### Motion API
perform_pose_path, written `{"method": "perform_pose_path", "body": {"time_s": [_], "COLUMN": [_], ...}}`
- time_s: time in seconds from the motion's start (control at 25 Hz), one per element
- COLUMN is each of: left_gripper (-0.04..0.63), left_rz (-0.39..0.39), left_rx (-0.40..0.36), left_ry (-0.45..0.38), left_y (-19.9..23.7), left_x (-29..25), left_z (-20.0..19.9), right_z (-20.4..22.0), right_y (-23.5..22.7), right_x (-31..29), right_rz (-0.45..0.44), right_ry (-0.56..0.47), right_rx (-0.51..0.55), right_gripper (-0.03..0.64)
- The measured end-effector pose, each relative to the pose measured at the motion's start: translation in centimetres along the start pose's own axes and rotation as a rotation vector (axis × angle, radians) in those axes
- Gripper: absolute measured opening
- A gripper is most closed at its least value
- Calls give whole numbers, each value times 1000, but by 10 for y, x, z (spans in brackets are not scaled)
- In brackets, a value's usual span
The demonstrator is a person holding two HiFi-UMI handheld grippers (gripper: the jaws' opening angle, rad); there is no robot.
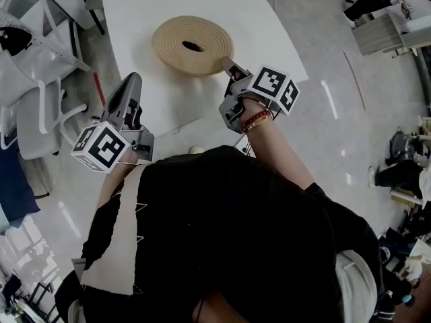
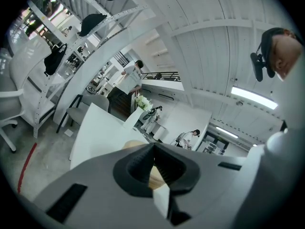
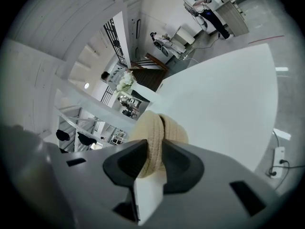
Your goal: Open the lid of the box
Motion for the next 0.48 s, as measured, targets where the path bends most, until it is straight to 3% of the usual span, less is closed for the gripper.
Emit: {"method": "perform_pose_path", "body": {"time_s": [0.48], "left_gripper": [11], "left_rz": [-5], "left_rx": [3], "left_ry": [-4], "left_y": [1], "left_x": [1], "left_z": [0], "right_z": [-2], "right_y": [5], "right_x": [1], "right_rz": [-6], "right_ry": [-23], "right_rx": [52], "right_gripper": [101]}}
Point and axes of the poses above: the fingertips, and each gripper's own axes: x backward along the fingers, y to its left, z out of its underside, the point moved 9 cm from there along x, backward along the fingers, and after that the axes turned 8 degrees about -x, right-handed, at the moved point
